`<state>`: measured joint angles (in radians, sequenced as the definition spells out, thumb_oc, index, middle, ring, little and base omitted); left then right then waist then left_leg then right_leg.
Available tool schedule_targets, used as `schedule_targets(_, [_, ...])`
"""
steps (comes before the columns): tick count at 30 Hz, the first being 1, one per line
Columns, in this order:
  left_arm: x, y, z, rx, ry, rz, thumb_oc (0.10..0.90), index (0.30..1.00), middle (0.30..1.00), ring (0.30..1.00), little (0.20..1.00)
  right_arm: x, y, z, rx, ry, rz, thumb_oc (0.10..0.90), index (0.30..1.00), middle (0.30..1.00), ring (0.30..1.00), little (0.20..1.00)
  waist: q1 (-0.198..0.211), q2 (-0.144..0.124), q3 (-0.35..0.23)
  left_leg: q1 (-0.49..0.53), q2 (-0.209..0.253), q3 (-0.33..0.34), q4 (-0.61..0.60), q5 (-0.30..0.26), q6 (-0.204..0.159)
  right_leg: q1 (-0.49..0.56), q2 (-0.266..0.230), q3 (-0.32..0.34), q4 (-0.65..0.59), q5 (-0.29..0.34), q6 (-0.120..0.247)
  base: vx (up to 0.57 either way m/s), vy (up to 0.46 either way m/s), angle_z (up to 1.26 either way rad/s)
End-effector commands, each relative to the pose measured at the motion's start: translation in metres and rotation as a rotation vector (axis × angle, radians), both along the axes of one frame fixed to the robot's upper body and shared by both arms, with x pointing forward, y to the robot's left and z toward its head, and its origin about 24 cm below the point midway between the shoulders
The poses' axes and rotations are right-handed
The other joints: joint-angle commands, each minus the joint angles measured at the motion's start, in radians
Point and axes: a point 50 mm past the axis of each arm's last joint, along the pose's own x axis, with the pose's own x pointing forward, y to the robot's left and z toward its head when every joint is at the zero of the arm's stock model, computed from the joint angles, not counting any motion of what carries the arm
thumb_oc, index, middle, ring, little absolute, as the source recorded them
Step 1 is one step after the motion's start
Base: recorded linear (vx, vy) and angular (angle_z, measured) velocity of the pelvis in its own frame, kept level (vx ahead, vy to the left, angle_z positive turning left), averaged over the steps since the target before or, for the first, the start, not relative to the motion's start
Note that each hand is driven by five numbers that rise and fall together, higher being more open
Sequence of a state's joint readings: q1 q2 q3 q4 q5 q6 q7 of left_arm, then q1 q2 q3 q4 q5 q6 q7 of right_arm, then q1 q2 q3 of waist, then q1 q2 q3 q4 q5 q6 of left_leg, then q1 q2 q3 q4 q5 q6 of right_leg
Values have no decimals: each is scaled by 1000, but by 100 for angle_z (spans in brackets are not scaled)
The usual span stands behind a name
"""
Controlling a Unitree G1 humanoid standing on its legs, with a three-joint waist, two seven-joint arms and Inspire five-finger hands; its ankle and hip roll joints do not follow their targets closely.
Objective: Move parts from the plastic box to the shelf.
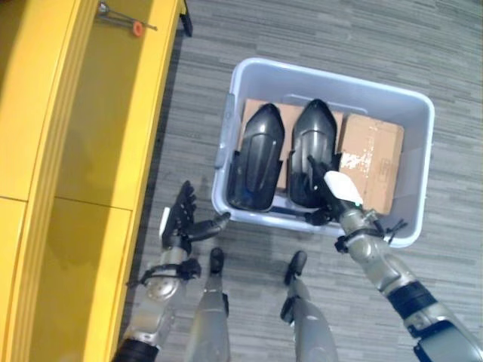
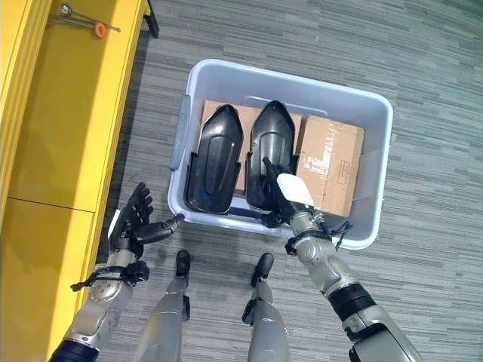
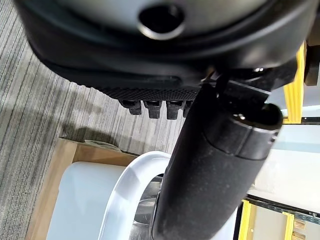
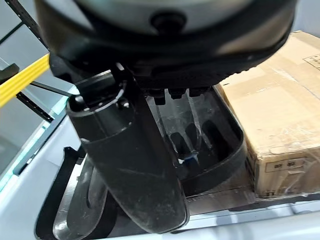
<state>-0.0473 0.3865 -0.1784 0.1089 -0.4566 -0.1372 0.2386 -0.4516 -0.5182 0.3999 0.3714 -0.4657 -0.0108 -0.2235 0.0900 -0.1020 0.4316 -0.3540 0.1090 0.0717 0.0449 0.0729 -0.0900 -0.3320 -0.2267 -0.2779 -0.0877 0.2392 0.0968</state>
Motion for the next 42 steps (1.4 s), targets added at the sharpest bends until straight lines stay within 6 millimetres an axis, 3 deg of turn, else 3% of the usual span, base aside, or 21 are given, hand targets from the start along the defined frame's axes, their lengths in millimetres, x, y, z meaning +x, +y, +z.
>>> schedule_targets(1, [2, -8, 35, 2, -204, -26, 900, 1000, 1000, 1000, 1000, 12, -3, 30, 26, -157, -23, 900, 1000, 1000, 1000, 1000, 18, 20, -36, 7, 30, -7, -55, 40, 12, 79, -97, -16, 87, -69, 106, 0, 0, 0])
schedule_targets(23, [4, -15, 38, -22, -225, -54, 900, 1000, 1000, 1000, 1000, 29, -1, -6, -50, -3, -123, 900, 1000, 1000, 1000, 1000, 34, 58, 9, -30, 18, -18, -25, 38, 20, 45, -104, -9, 122, -76, 97, -2, 1, 0])
schedule_targets(32, [7, -28, 37, -54, -217, -101, 900, 1000, 1000, 1000, 1000, 31, 3, -44, -101, 155, -188, 900, 1000, 1000, 1000, 1000, 60, 89, 23, -38, 12, -26, -32, 49, 24, 36, -108, -14, 137, -80, 96, -15, 12, 5])
schedule_targets(33, [7, -30, 36, -61, -215, -110, 900, 1000, 1000, 1000, 1000, 29, 2, -51, -121, 191, -201, 624, 613, 613, 613, 613, 64, 97, 24, -34, 10, -27, -33, 50, 24, 37, -108, -14, 140, -83, 95, 0, 0, 0])
schedule_targets(34, [7, -30, 37, -62, -217, -115, 900, 1000, 1000, 1000, 1000, 28, 1, -55, -130, 209, -204, 492, 429, 429, 429, 429, 68, 100, 26, -30, 10, -26, -33, 48, 24, 40, -108, -14, 143, -86, 95, 0, 0, 0])
schedule_targets(35, [7, -30, 37, -59, -218, -119, 900, 1000, 1000, 1000, 1000, 27, 1, -57, -135, 218, -207, 400, 300, 300, 300, 300, 69, 102, 26, -29, 10, -25, -33, 48, 23, 40, -108, -14, 144, -86, 95, 0, 0, 0])
schedule_targets(42, [9, -33, 35, -59, -214, -130, 900, 1000, 1000, 1000, 1000, 17, -5, -73, -180, 276, -196, 400, 300, 300, 300, 300, 69, 107, 19, -13, 8, -28, -50, 53, 22, 46, -111, -14, 143, -85, 97, 0, 0, 0])
